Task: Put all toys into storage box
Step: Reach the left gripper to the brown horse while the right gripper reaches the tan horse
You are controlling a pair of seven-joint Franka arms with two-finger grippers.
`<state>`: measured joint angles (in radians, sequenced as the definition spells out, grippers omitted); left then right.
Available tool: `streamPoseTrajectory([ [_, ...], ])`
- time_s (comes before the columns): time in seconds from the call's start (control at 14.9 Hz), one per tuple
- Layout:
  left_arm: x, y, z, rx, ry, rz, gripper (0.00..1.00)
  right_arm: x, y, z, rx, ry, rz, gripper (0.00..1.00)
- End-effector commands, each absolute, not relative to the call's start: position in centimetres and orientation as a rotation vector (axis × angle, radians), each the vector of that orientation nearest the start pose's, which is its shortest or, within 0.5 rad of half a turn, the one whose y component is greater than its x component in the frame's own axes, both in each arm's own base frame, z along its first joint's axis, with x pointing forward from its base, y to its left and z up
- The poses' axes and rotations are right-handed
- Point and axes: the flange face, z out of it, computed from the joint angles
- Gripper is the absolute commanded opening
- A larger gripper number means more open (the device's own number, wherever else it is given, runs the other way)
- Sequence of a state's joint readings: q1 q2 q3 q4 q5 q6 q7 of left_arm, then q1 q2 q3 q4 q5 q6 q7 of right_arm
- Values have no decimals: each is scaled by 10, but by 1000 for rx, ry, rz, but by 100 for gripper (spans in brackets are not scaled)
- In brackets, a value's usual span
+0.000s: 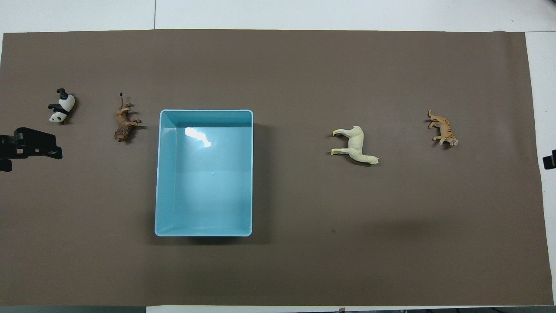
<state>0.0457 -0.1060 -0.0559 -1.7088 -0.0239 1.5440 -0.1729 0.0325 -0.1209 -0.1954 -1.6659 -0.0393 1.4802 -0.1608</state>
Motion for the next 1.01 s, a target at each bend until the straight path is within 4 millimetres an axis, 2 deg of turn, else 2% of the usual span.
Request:
streamPoseTrajectory([
  [0.0,511,-8,616,-3147,-253,83,100,495,-92,638,-3156,15,101,100],
  [0.6,512,-8,617,-3150,-239,66,100,491,-104,639,-3149,54,110,100],
  [0.81,512,-12,616,-3149,-238,71,100,491,-104,630,-3149,14,120,100],
  [0.94,515,-8,617,-3150,-253,42,100,498,-100,613,-3153,-7,99,100],
])
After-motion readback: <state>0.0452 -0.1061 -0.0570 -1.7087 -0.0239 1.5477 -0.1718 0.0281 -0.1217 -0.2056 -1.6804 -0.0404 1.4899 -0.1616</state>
